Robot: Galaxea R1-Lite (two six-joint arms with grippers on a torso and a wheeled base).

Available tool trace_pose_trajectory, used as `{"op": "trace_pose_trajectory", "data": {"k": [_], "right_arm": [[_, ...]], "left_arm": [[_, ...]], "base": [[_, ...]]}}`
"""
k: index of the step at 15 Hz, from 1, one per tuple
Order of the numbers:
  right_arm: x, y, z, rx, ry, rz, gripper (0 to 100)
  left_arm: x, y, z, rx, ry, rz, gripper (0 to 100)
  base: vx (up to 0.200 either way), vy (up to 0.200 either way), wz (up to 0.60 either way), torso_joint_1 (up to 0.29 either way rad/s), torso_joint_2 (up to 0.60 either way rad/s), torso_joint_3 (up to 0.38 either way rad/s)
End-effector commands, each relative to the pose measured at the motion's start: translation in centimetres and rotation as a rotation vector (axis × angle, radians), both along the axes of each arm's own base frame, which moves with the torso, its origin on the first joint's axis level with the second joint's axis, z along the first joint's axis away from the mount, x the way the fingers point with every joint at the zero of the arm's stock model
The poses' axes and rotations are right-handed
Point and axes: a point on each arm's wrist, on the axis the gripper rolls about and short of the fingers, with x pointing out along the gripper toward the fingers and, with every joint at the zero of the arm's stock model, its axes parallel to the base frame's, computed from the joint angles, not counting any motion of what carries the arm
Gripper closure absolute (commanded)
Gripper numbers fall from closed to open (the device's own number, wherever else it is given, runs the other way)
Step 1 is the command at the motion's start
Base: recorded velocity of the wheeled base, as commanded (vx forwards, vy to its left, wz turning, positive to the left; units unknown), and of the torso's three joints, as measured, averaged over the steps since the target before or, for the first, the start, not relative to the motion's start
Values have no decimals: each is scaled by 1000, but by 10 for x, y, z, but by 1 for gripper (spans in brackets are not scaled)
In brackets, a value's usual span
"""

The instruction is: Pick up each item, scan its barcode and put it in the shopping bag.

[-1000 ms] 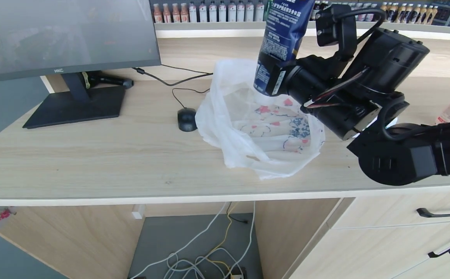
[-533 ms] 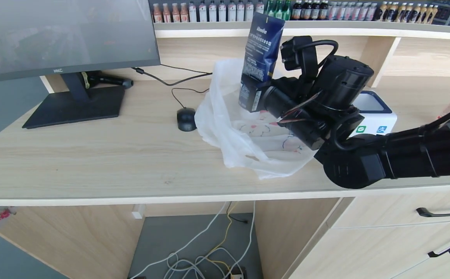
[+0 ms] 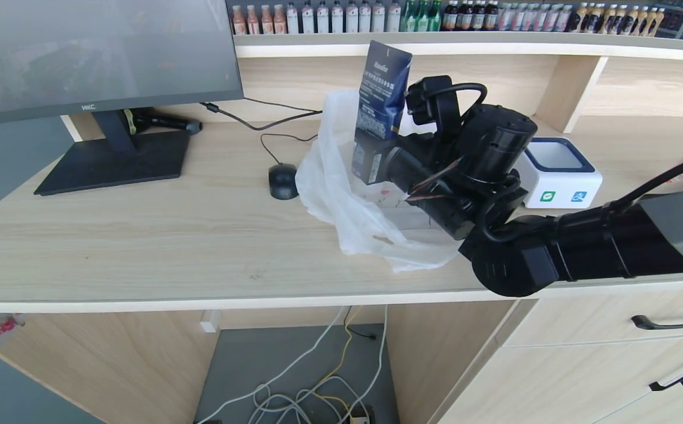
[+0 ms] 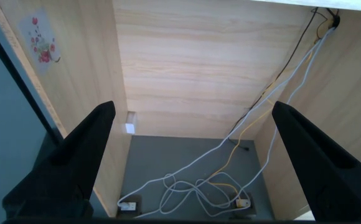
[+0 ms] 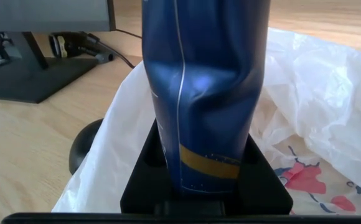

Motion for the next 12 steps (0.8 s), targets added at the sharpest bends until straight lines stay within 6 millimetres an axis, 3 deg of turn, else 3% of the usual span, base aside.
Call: {"op": "trace_pose_trajectory", "data": {"k": [1, 12], "right_arm": [[0, 1, -2, -3, 4, 1, 100], [11, 9, -18, -17, 21, -1, 100]], "left_arm": [[0, 0, 0, 0, 2, 0, 0], [0, 0, 0, 0, 2, 0, 0]], "base": [[0, 0, 0, 0, 0, 0], [0, 0, 0, 0, 0, 0]]}}
